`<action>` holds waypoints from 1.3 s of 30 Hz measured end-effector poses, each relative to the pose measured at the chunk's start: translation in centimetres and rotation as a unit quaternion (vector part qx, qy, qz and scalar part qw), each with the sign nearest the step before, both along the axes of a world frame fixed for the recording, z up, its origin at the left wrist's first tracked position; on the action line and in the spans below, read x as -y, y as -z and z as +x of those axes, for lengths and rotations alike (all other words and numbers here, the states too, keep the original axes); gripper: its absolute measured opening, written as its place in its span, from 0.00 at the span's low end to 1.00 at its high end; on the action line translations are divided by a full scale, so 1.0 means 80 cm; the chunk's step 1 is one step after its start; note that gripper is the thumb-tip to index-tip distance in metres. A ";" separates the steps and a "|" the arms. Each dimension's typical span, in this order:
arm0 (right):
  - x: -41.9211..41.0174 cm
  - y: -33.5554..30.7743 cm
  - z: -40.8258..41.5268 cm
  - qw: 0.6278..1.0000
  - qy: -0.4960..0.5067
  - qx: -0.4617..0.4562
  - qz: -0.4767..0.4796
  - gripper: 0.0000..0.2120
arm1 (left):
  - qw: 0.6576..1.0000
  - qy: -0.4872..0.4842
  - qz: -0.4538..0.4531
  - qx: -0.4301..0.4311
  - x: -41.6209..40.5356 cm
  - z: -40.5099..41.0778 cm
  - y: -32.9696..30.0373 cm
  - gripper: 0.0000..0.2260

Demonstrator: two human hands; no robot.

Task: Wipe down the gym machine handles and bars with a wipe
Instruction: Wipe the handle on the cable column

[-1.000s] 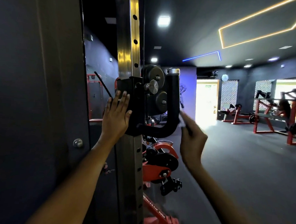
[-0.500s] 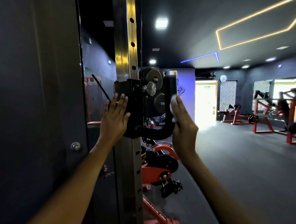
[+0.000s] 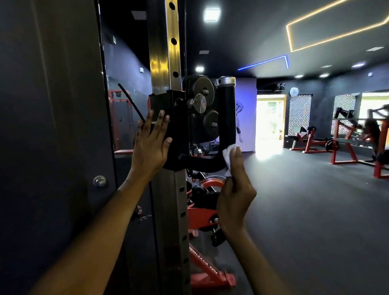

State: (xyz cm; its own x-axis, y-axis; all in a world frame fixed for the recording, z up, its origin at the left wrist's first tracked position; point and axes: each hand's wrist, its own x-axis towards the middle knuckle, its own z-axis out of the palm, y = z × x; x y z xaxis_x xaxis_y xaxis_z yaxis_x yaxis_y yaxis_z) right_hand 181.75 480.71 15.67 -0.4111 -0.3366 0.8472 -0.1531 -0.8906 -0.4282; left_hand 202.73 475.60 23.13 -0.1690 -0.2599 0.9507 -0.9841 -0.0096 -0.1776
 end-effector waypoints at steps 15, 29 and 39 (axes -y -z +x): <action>0.023 -0.035 0.059 0.683 -0.535 0.253 0.427 0.08 | 1.000 -0.009 0.020 -0.004 0.001 0.003 0.003 0.25; 0.043 -0.035 0.043 0.606 -0.597 0.290 0.440 0.17 | 0.999 0.002 0.032 -0.011 -0.006 0.000 0.005 0.25; 0.016 -0.153 -0.081 0.957 -0.241 0.100 0.128 0.11 | 0.999 0.021 0.035 -0.020 -0.006 0.000 0.004 0.25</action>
